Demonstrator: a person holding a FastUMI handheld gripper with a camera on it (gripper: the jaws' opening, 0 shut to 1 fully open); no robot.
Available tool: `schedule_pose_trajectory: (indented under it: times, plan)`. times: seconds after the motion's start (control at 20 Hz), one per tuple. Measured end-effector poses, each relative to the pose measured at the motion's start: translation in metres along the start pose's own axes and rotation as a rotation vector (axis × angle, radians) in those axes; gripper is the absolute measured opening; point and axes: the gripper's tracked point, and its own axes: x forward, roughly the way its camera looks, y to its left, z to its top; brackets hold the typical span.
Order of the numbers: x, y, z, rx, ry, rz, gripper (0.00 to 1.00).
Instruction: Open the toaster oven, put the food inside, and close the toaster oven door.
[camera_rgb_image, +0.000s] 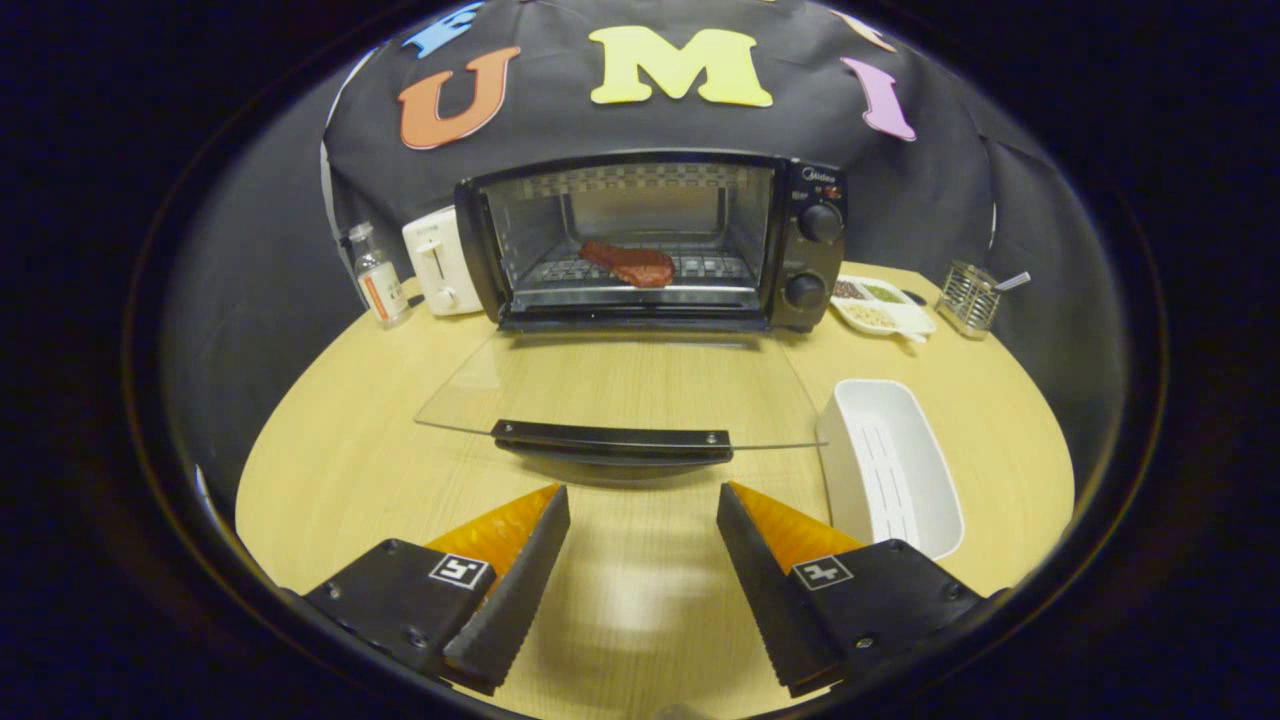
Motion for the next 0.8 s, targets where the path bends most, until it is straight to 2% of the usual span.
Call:
schedule_pose_trajectory:
  times: [0.35,0.55,0.8]
  plan:
    - [0.033,0.008,-0.008,-0.054,0.052,-0.011,0.97]
    - [0.027,0.01,0.003,-0.058,0.053,-0.019,0.97]
    - [0.007,0.01,0.037,-0.091,0.018,-0.028,0.97]
